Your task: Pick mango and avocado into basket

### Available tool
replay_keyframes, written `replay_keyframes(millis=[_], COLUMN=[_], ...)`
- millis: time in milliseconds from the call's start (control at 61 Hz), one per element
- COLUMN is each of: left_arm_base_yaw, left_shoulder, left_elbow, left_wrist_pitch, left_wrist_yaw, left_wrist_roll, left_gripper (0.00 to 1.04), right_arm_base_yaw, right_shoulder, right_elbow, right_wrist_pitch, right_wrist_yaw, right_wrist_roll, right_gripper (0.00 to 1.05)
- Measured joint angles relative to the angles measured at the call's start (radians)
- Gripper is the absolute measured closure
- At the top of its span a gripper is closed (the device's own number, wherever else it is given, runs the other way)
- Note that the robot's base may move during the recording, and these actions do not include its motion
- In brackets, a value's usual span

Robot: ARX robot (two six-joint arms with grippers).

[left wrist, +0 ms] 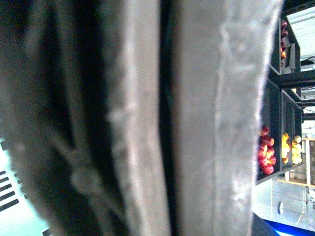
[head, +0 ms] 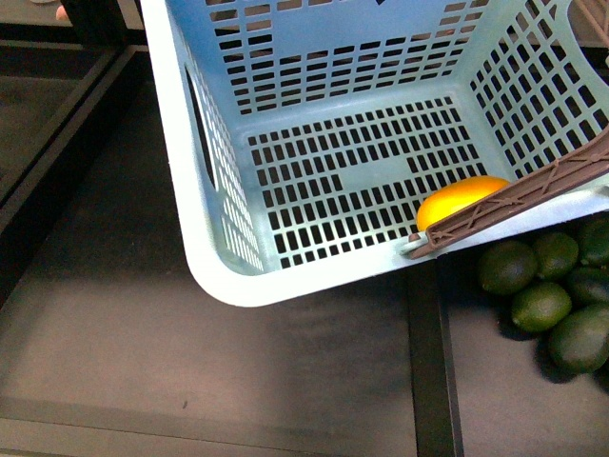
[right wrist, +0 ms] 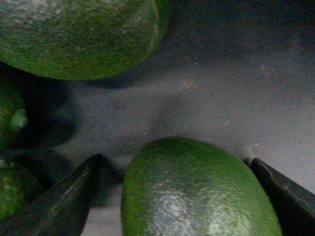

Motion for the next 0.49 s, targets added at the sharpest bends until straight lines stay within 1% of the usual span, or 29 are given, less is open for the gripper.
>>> replay_keyframes(millis=[66, 98, 164, 213, 492], left_arm_base_yaw=[0.000, 0.000, 0.000, 0.000, 0.000], left_shoulder=[0.000, 0.000, 0.000, 0.000, 0.000], left_elbow=[0.000, 0.000, 0.000, 0.000, 0.000], left_wrist_pitch=[0.000, 0.000, 0.000, 0.000, 0.000], left_wrist_yaw=[0.000, 0.001, 0.003, 0.002, 0.000], left_wrist_roll=[0.000, 0.000, -0.001, 0.000, 0.000], left_gripper=[0.79, 0.79, 0.79, 0.79, 0.79], right_arm_base_yaw=[0.002, 0.003, 0.004, 0.003, -0.035], right_shoulder=[0.002, 0.002, 0.002, 0.002, -0.041], right_elbow=[0.000, -0.001, -0.002, -0.003, -0.080], right_wrist_pitch=[0.000, 0.000, 0.003, 0.006, 0.034], right_wrist_yaw=[-0.004, -0.006, -0.004, -0.008, -0.023], right_wrist_roll=[0.000, 0.000, -0.002, -0.003, -0.012], right_gripper=[0.23, 0.29, 0.42, 0.46, 0.48])
